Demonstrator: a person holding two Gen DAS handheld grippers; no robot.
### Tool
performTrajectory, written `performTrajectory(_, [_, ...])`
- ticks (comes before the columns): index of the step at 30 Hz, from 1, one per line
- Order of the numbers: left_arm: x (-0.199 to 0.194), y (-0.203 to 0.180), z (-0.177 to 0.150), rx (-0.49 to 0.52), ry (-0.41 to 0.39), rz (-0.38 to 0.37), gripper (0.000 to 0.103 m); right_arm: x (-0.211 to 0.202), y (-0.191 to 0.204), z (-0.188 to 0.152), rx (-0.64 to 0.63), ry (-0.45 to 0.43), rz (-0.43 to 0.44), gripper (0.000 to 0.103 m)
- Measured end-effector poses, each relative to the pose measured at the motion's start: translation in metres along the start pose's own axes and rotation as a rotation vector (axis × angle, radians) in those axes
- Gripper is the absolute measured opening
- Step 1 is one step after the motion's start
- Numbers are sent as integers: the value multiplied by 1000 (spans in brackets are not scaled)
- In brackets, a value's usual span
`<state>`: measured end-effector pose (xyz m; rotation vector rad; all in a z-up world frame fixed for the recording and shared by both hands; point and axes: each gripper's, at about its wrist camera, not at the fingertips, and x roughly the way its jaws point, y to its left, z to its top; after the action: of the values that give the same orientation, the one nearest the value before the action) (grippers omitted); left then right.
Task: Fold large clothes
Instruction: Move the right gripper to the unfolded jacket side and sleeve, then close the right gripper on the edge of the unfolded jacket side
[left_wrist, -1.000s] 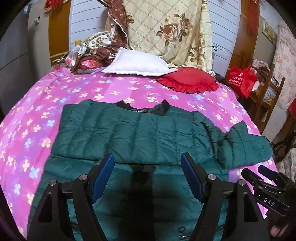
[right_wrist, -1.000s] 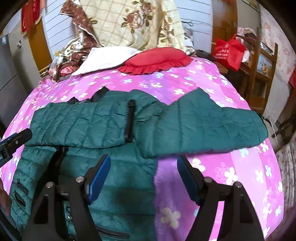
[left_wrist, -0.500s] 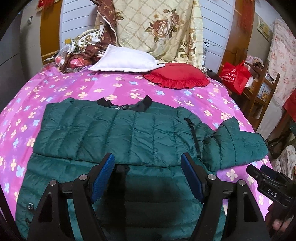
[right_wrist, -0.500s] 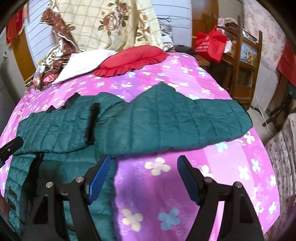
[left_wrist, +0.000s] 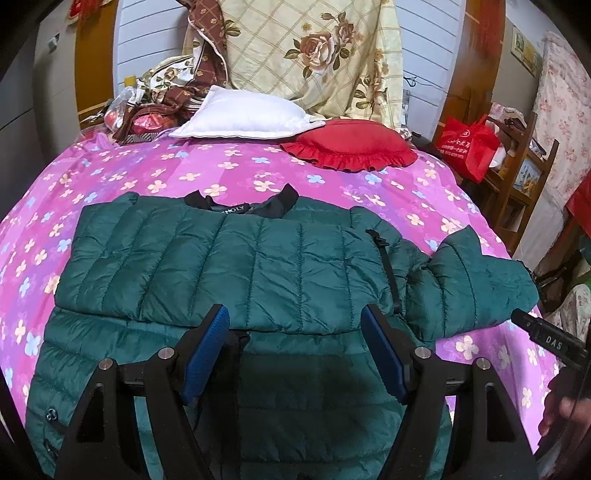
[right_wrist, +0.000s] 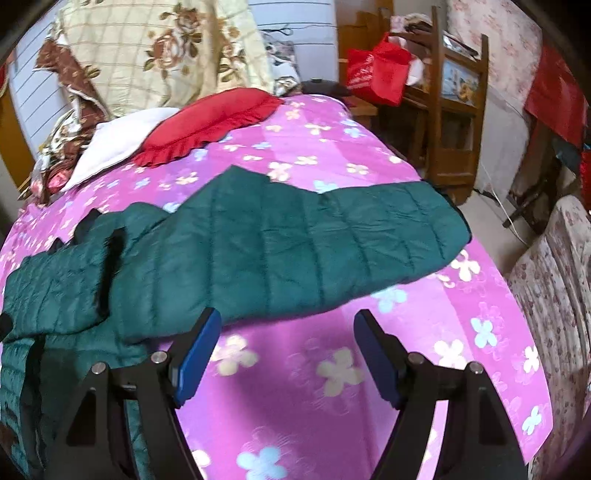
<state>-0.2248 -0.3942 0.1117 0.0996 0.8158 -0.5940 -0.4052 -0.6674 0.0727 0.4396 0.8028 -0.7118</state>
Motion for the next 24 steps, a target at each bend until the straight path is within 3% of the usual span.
performTrajectory(9, [0, 16, 1, -21, -6, 8, 56, 22, -32, 10, 53, 10, -52, 78])
performTrajectory(14, [-1, 25, -1, -36, -9, 15, 56, 33, -65, 17, 143, -21, -111, 78])
performTrajectory(24, [4, 42, 1, -38, -28, 64, 56, 70, -130, 29, 331, 10, -152, 78])
